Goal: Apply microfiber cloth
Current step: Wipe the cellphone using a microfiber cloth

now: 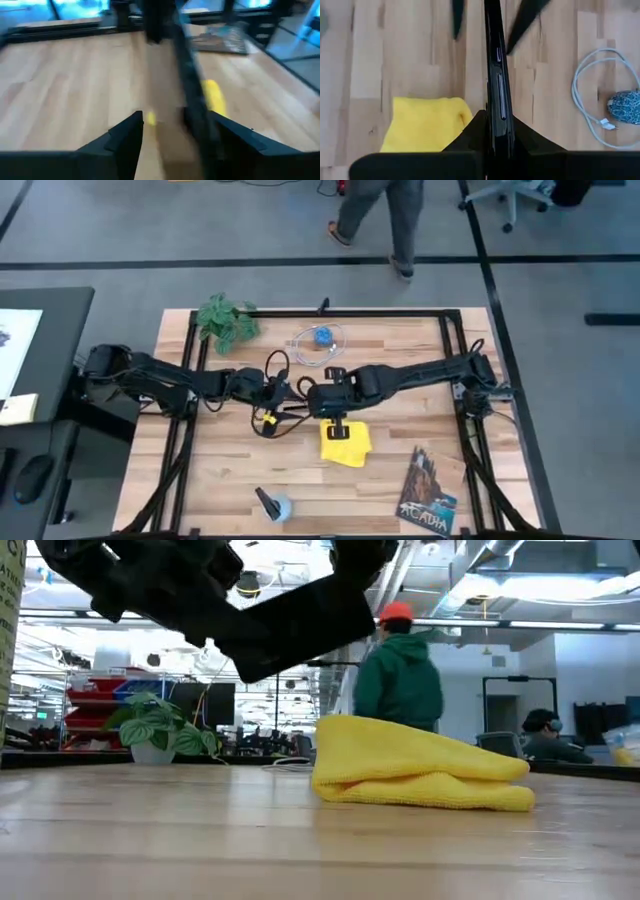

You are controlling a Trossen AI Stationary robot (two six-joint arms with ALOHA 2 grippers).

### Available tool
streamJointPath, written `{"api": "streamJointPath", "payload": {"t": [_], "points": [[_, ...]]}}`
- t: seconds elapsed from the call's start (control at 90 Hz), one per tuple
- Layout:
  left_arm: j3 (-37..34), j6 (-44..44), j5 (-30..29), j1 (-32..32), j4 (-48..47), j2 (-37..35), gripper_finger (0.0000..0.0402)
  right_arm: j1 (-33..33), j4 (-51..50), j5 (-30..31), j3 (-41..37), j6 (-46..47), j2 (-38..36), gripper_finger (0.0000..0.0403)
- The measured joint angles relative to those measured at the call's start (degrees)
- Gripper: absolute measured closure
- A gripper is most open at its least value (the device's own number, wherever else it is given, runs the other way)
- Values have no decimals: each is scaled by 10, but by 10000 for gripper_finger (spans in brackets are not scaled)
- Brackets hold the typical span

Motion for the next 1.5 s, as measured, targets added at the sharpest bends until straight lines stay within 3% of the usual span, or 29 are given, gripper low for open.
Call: {"api": "streamJointPath", "payload": {"t": [0.2, 0.456, 0.6, 0.756, 1.033, 1.5], "points": [[31, -18, -2, 0, -5, 34, 210, 0, -5, -1, -1, 0, 2, 384], [140, -4, -3, 0, -147, 99, 213, -17, -12, -57, -1, 42, 2, 385], [190, 14, -13, -5, -250, 127, 246, -15, -41, -56, -1, 51, 2, 386], [218, 22, -22, -7, -292, 128, 290, -13, -58, -53, -5, 54, 10, 386], [231, 19, -21, -7, -323, 125, 318, -13, -55, -49, -5, 46, 39, 386], [231, 23, -22, -8, -337, 133, 317, -13, -49, -46, -6, 43, 41, 386]]}}
